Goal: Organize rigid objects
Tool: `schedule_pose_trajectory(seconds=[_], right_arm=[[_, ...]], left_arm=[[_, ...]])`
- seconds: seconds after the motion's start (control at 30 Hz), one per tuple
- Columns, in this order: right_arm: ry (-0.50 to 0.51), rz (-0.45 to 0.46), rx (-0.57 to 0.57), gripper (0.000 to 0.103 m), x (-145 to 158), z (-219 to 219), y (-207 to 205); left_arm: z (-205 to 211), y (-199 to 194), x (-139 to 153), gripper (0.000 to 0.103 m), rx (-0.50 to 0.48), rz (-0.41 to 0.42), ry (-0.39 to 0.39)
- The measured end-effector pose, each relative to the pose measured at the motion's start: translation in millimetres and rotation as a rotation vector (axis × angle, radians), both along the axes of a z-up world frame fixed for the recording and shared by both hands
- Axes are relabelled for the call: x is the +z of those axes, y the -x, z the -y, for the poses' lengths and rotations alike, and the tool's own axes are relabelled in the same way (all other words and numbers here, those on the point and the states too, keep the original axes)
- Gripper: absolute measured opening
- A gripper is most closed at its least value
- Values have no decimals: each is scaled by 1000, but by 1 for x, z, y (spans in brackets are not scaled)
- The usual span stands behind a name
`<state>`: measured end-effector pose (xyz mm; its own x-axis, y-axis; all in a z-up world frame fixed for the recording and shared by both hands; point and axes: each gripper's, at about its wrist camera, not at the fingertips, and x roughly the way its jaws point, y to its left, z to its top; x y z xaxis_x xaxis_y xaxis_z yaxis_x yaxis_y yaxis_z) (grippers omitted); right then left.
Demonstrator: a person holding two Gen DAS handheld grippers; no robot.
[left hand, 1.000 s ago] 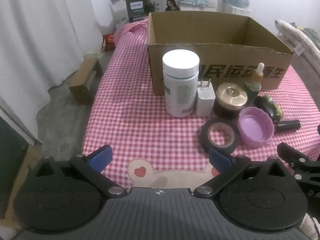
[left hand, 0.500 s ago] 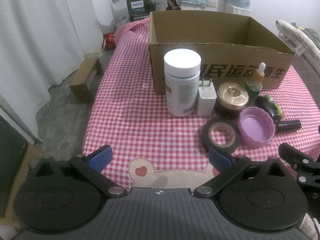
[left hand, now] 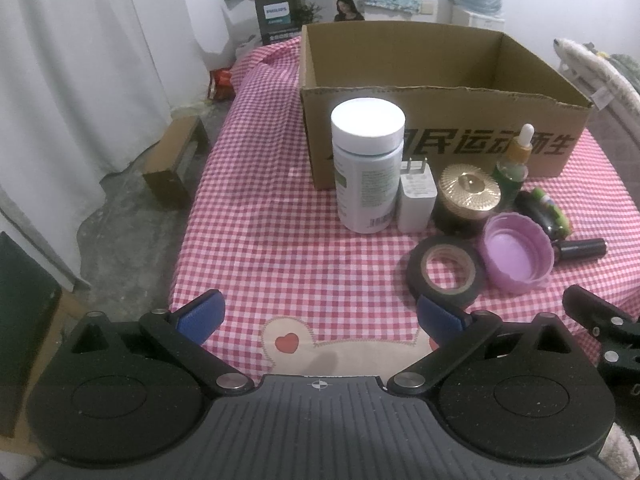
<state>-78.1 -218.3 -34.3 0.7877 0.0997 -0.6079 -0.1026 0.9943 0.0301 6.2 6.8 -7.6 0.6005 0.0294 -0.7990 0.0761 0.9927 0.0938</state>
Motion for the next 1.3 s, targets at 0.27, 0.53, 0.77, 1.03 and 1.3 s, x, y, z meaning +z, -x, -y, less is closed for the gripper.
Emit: schedule_pose_trajectory(seconds=[0.27,0.53,0.77,1.03,1.3], right_arm=[[-4,-6,-2,103,-1,2,-1],[-5,-3,-3,103,0,3,0],[-5,-4,-4,103,0,2,-1],[-9,0,0,103,1,1,-2],[-10,-1,0,103,1,1,-2]], left_arm=[[-1,0,0,103,-3,-3,4],[0,0,-1,103,-3,-2,-4],[-1,0,-1,103,-4,-1,-6],[-1,-1,-1,103,-4,-3,-5],[-1,-1,-1,103,-5,-2,-6]])
